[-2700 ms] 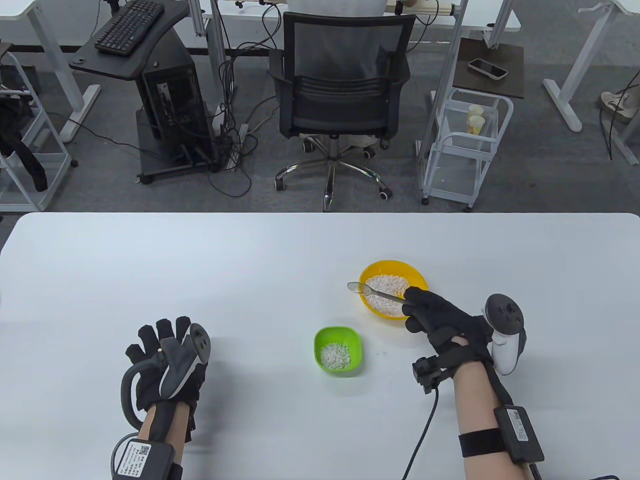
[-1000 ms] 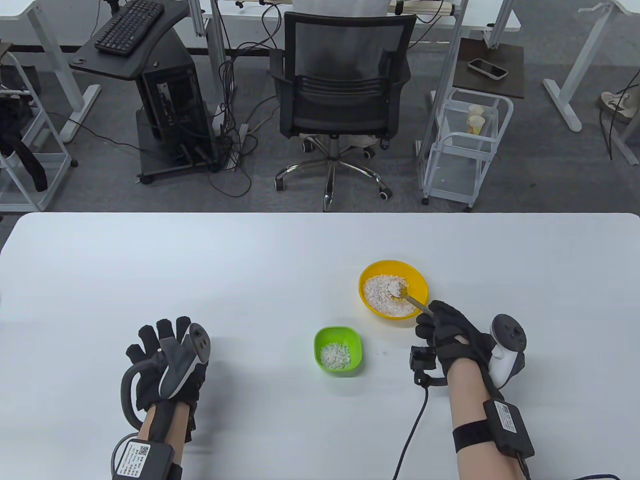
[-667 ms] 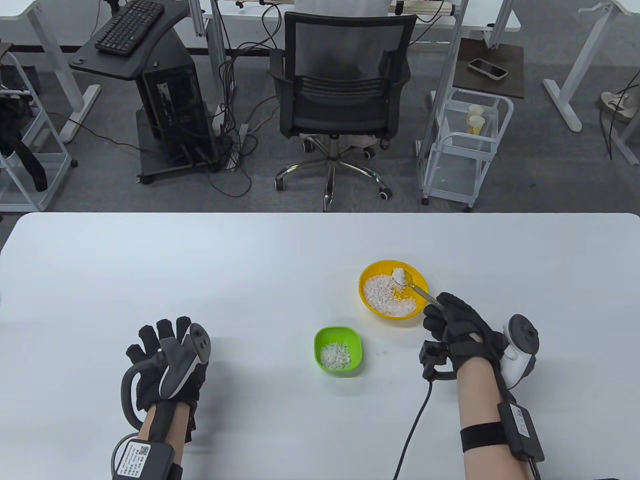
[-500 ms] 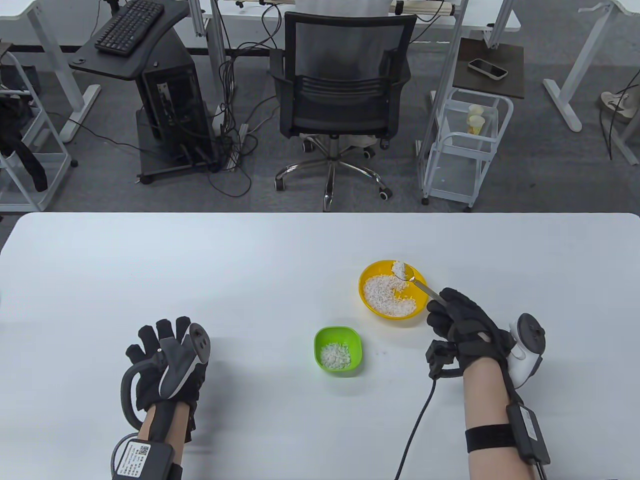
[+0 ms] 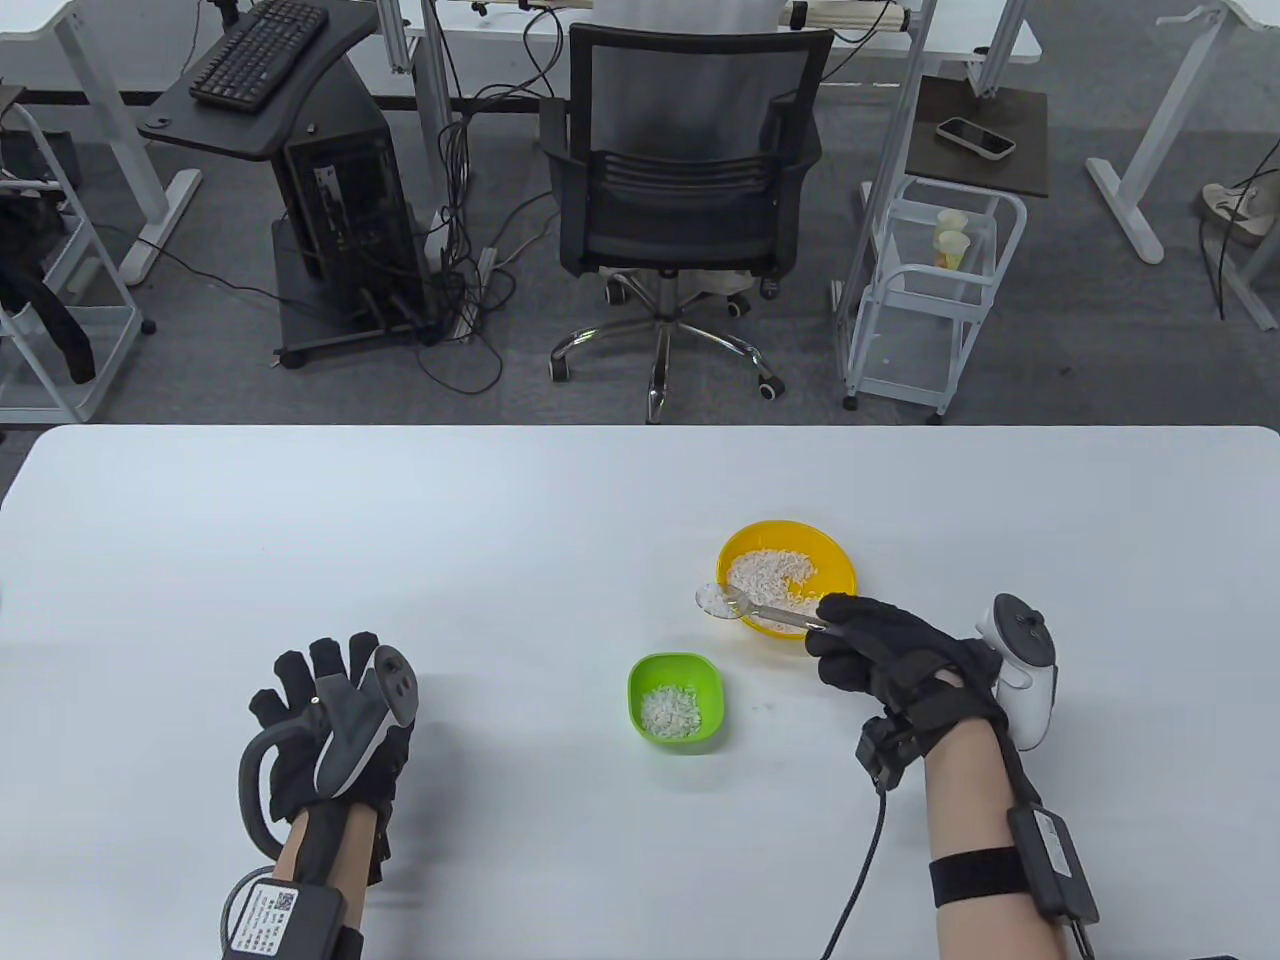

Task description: Scoop rice into small dish

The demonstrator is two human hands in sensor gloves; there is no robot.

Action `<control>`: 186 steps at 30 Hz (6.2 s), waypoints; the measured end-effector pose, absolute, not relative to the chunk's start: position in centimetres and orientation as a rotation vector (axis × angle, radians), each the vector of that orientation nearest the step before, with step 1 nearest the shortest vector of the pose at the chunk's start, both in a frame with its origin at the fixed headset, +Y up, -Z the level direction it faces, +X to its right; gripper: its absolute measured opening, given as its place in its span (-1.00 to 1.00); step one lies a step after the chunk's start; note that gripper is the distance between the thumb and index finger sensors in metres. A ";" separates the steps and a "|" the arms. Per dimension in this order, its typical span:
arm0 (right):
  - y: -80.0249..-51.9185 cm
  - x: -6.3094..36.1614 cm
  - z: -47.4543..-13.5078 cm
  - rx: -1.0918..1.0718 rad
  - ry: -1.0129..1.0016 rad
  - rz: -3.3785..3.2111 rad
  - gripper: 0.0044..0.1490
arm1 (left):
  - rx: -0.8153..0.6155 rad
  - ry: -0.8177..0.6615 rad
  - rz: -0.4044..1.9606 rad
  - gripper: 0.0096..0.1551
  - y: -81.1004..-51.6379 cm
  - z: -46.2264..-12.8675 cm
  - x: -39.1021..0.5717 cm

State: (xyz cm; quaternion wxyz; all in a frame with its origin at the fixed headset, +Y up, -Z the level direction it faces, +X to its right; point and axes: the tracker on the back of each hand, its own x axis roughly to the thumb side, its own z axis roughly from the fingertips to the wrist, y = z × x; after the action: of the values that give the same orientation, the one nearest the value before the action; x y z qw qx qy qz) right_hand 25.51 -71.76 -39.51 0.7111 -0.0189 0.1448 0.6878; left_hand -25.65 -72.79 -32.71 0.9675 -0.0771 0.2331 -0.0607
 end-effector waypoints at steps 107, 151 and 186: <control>-76.0 25.8 -39.9 -0.417 0.053 1.808 -0.45 | -0.148 0.458 -0.117 -0.14 -73.1 -33.0 -25.6; -70.6 24.9 -39.3 0.036 0.300 1.612 -0.44 | -0.158 0.461 -0.113 -0.13 -73.0 -32.9 -25.8; -69.3 18.5 -38.5 0.344 0.040 2.471 -0.52 | -0.165 0.459 -0.123 -0.13 -73.0 -32.9 -25.7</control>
State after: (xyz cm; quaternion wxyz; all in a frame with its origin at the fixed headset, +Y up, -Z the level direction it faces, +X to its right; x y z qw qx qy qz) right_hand 18.53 -69.32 -38.48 0.3174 0.1308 0.0151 0.9391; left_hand -25.66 -73.03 -32.91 0.9686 -0.0815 0.2270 -0.0607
